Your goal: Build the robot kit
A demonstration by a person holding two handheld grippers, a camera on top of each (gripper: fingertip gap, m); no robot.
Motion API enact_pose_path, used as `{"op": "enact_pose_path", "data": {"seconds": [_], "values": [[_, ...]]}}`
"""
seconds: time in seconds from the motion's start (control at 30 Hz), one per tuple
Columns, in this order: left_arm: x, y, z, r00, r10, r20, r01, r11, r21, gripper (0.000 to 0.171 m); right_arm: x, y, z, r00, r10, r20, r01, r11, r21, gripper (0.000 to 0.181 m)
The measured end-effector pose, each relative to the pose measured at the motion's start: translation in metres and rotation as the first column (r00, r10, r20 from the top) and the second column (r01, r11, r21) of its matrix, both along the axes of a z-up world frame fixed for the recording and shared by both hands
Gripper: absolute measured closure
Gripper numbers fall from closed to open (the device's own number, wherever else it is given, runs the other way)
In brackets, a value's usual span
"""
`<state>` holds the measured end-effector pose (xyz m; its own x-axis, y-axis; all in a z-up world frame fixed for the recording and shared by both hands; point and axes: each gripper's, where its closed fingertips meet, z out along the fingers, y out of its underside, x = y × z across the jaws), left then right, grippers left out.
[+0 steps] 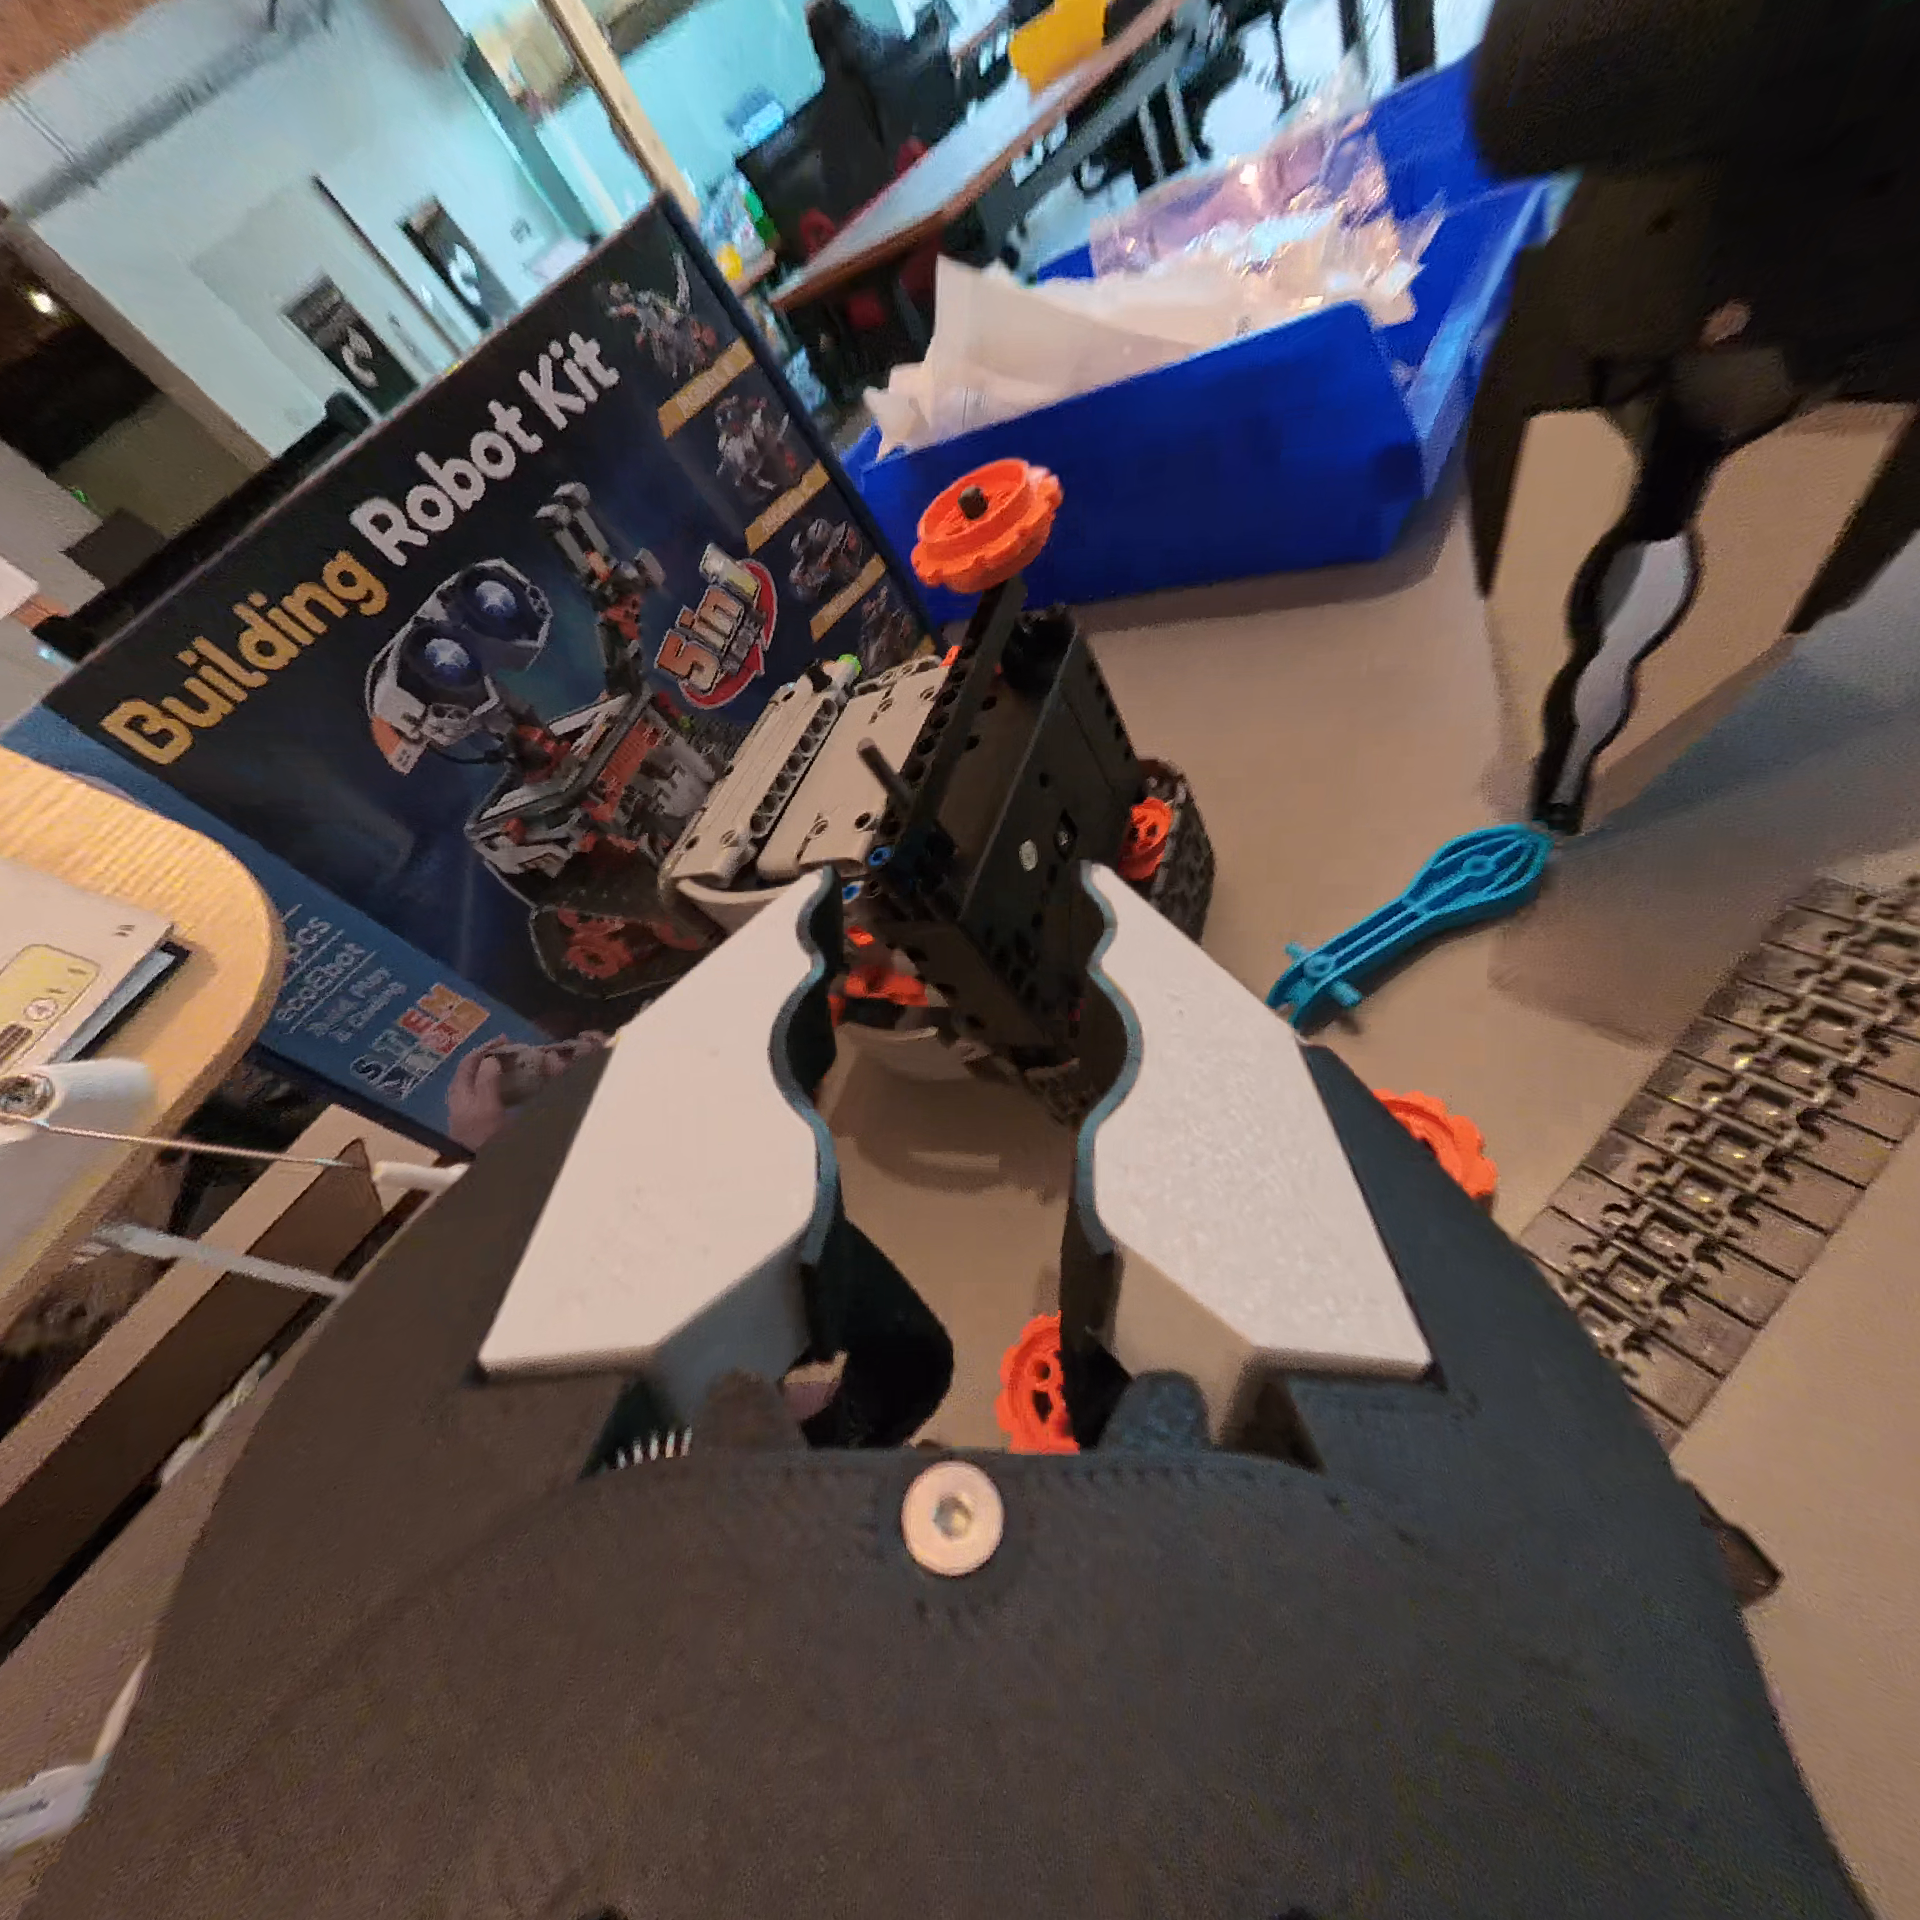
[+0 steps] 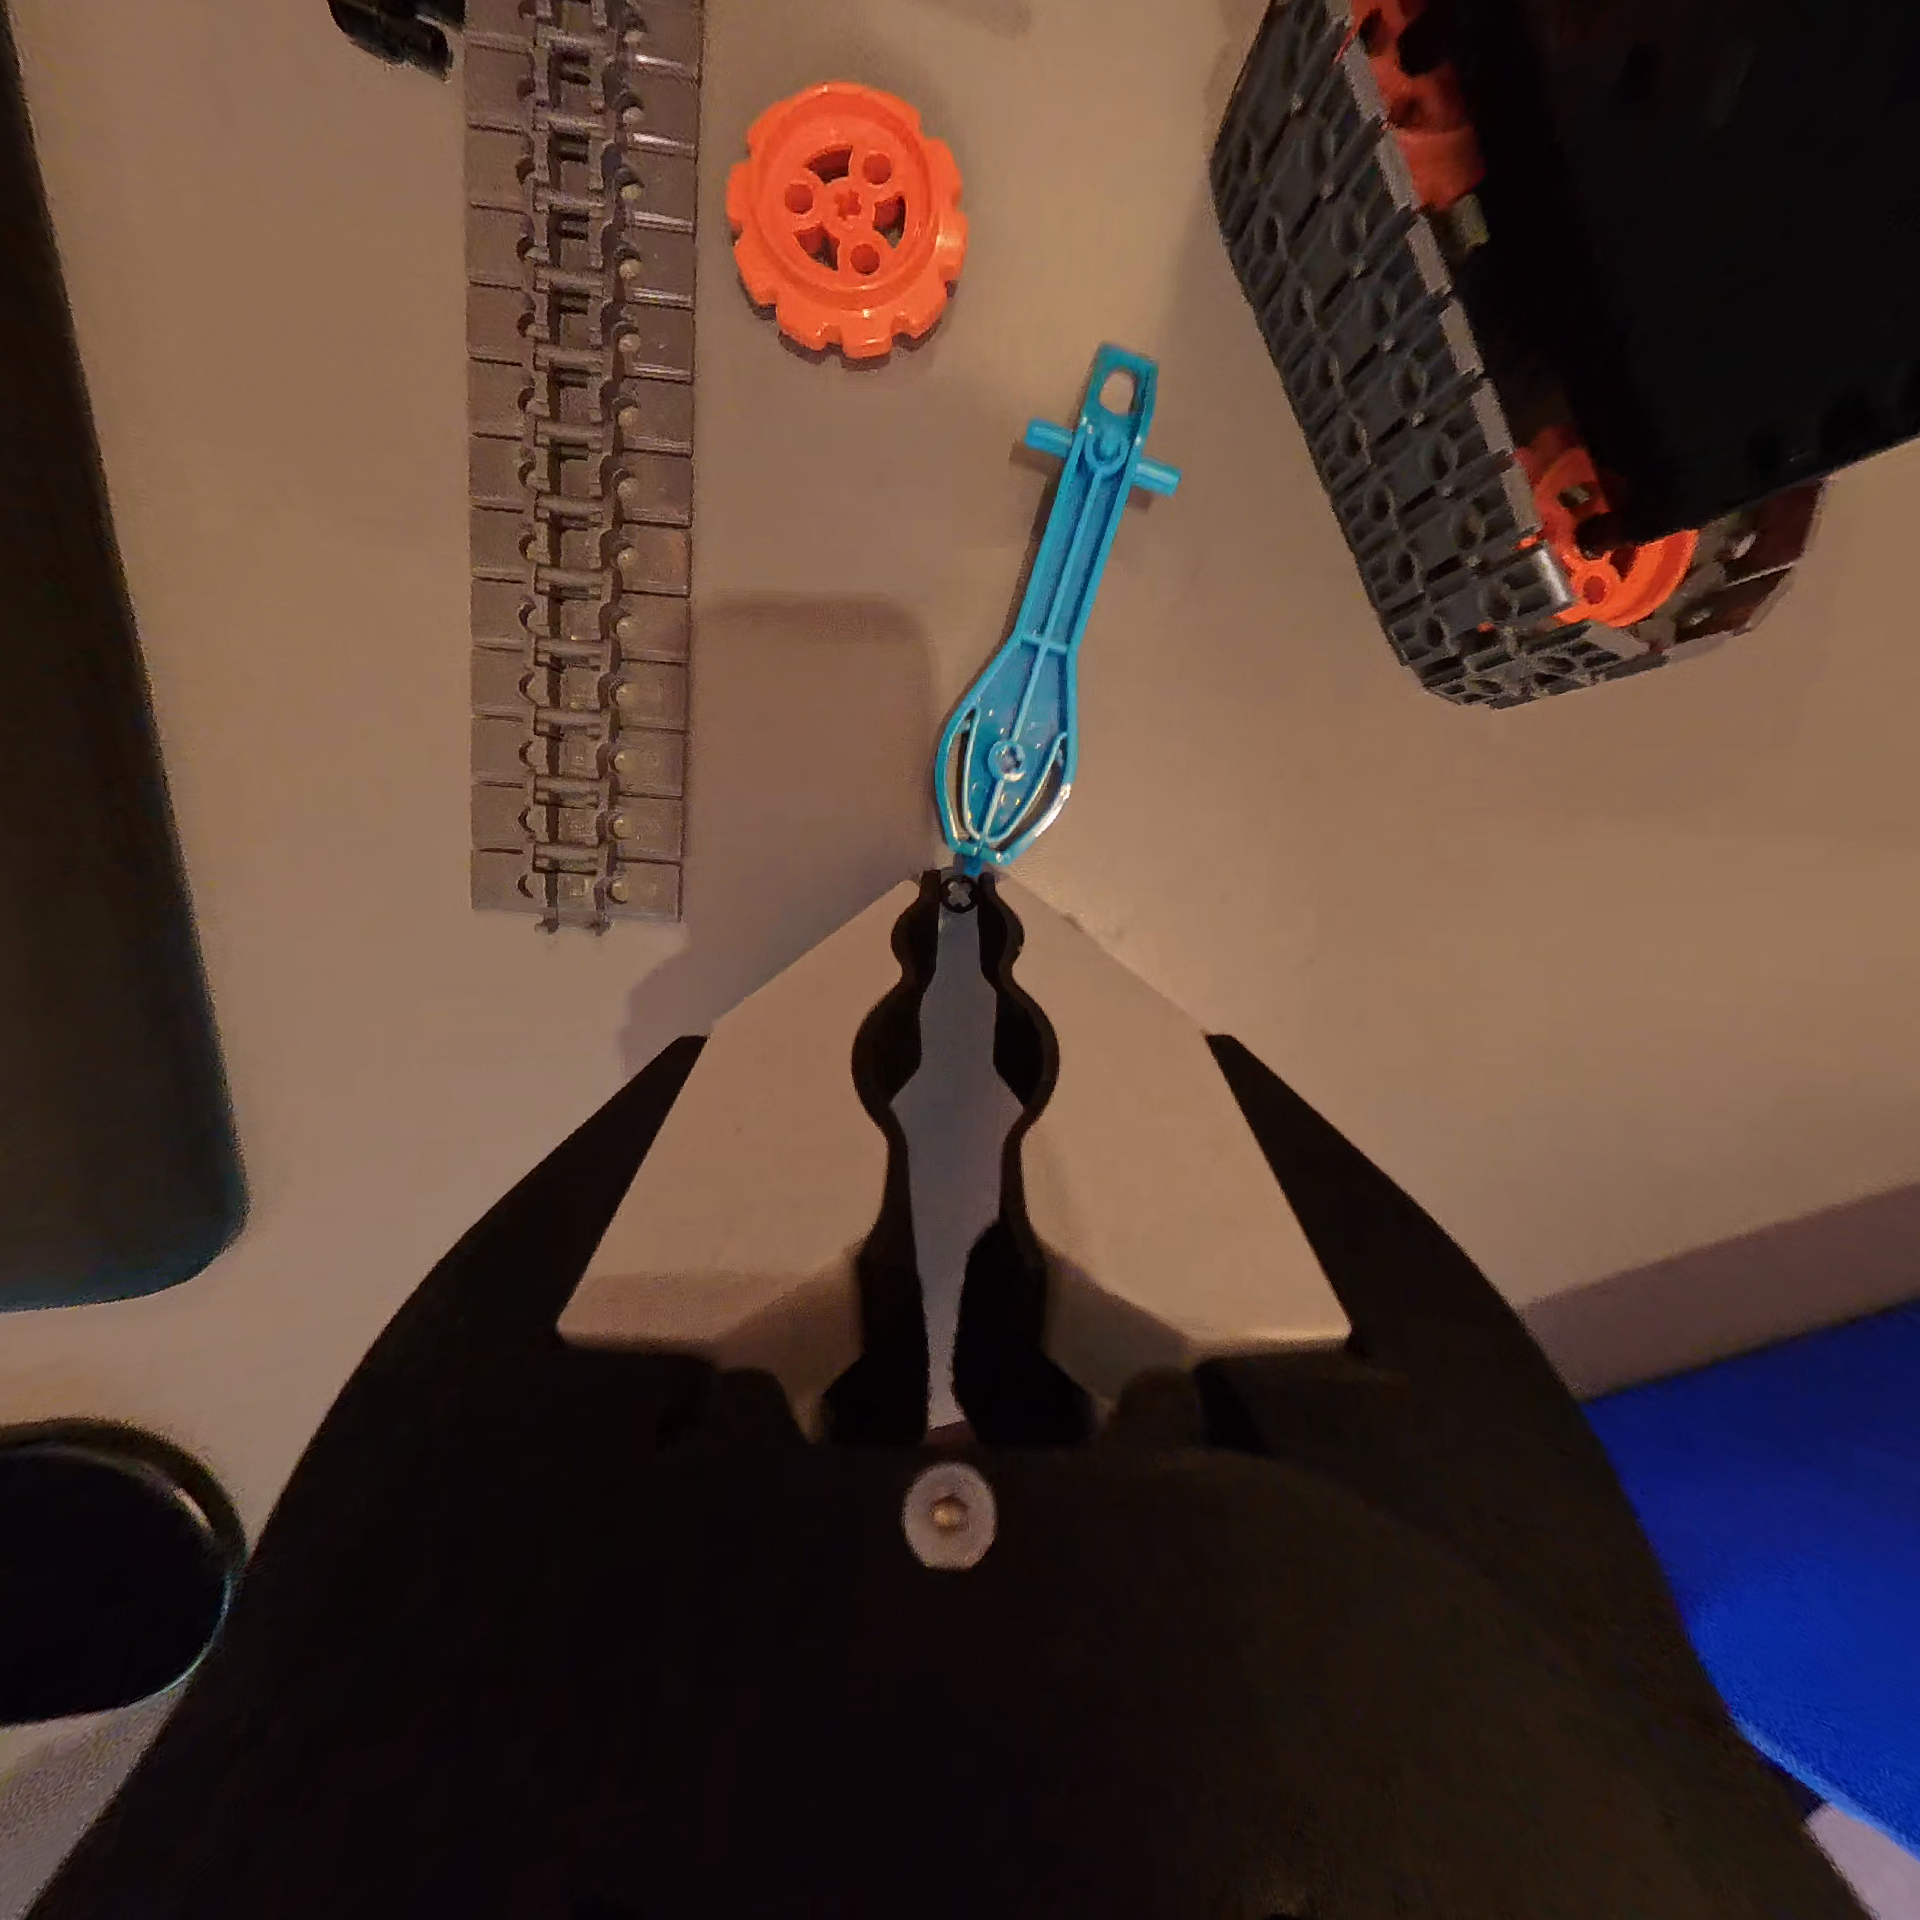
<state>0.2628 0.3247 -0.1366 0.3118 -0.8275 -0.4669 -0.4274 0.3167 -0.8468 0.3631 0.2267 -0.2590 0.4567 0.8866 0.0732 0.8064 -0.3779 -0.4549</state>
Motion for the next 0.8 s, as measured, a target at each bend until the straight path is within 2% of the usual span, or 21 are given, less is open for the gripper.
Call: {"op": "enact_pose_path", "data": {"seconds": [0.1, 0.17, 0.2, 0.27, 0.37, 0.4, 0.47, 0.5, 0.6, 0.67, 0.8], "values": [[0.000, -0.008, 0.010, 0.996, -0.011, 0.084, 0.005, 0.998, 0.069, 0.131, -0.004, 0.005, 0.005, 1.000, -0.016, 0.002, 0.016, 1.000, -0.013, 0.177], [0.001, 0.004, 0.008, 0.996, 0.042, 0.077, -0.051, 0.991, 0.120, 0.131, 0.004, 0.004, 0.000, 0.998, -0.007, 0.070, 0.009, 1.000, -0.021, 0.177], [0.003, 0.009, 0.003, 0.996, 0.052, 0.074, -0.060, 0.992, 0.111, 0.131, 0.012, 0.005, -0.004, 0.994, -0.012, 0.112, 0.015, 1.000, -0.020, 0.177], [0.005, 0.013, -0.001, 0.992, 0.064, 0.108, -0.072, 0.995, 0.074, 0.130, 0.014, 0.005, -0.004, 0.994, -0.002, 0.107, 0.004, 1.000, -0.022, 0.177], [0.003, 0.010, 0.003, 0.985, 0.079, 0.153, -0.099, 0.987, 0.123, 0.129, 0.015, 0.007, -0.005, 0.996, 0.021, 0.083, -0.017, 0.999, -0.044, 0.177], [0.003, 0.008, -0.001, 0.985, 0.074, 0.157, -0.096, 0.986, 0.139, 0.130, 0.014, 0.006, -0.005, 0.996, 0.032, 0.079, -0.028, 0.998, -0.052, 0.174], [0.006, 0.008, -0.018, 0.994, 0.067, 0.083, -0.081, 0.980, 0.183, 0.128, 0.013, 0.000, -0.004, 0.994, 0.084, 0.071, -0.078, 0.994, -0.082, 0.155], [0.008, 0.009, -0.022, 0.996, 0.067, 0.065, -0.079, 0.976, 0.201, 0.129, 0.012, -0.002, -0.004, 0.992, 0.108, 0.058, -0.103, 0.991, -0.091, 0.153], [0.012, 0.003, -0.019, 0.992, 0.062, 0.113, -0.079, 0.986, 0.150, 0.124, 0.017, -0.001, -0.003, 0.983, 0.172, 0.066, -0.162, 0.978, -0.134, 0.143], [0.011, 0.001, -0.020, 0.990, 0.071, 0.125, -0.086, 0.989, 0.122, 0.123, 0.016, 0.000, 0.007, 0.972, 0.232, 0.042, -0.222, 0.962, -0.158, 0.149], [0.009, 0.007, -0.026, 0.984, 0.100, 0.151, -0.095, 0.995, -0.036, 0.120, -0.005, 0.013, 0.052, 0.945, 0.325, -0.036, -0.327, 0.939, -0.104, 0.161]]}}
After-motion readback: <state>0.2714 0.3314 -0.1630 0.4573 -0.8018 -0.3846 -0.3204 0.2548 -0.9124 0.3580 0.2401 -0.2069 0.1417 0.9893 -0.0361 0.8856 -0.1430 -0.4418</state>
